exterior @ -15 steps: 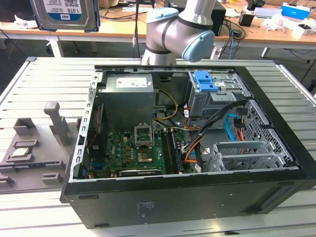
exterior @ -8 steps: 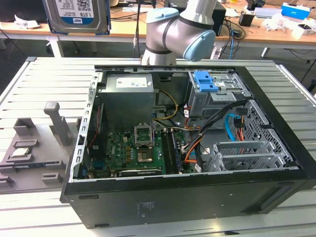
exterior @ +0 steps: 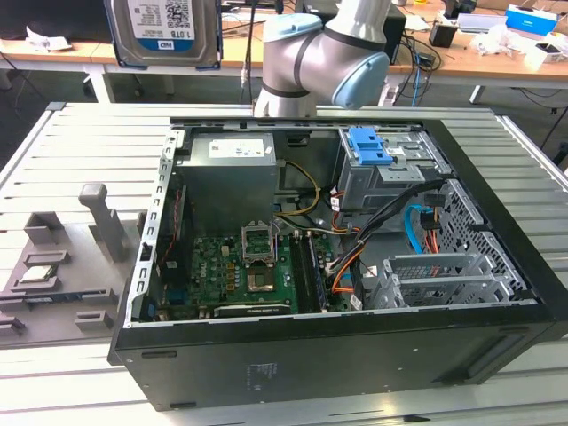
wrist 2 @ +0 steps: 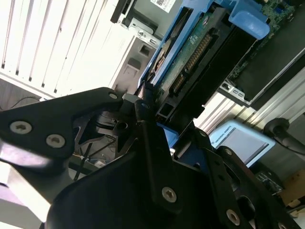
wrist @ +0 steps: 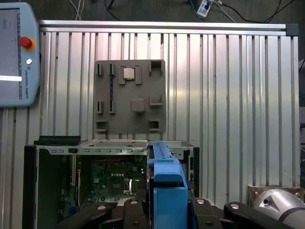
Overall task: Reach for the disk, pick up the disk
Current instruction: 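Pick up the disk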
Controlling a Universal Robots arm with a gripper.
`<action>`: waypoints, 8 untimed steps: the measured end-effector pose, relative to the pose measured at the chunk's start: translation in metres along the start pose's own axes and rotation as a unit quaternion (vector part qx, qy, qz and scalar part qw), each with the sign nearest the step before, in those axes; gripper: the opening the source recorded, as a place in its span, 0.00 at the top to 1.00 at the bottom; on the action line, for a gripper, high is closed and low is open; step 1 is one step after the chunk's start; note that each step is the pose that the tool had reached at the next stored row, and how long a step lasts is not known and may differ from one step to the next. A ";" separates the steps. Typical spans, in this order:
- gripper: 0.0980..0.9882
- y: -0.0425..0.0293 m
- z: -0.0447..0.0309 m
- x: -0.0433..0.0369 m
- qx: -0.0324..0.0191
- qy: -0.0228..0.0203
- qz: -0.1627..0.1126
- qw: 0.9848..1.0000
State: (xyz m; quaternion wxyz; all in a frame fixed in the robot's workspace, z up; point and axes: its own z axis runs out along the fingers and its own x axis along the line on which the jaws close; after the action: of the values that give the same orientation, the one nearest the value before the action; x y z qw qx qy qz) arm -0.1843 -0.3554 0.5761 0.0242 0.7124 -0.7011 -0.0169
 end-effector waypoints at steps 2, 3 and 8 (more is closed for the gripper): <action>0.70 -0.0066 0.0011 0.0001 0.000 0.000 0.000 1.000; 0.70 -0.0088 0.0015 0.0001 0.000 0.000 0.000 1.000; 0.70 -0.0241 0.0042 0.0003 0.000 0.000 0.000 1.000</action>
State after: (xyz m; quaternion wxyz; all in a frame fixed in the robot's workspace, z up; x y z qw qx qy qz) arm -0.1605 -0.3554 0.5705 0.0243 0.7124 -0.7011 -0.0170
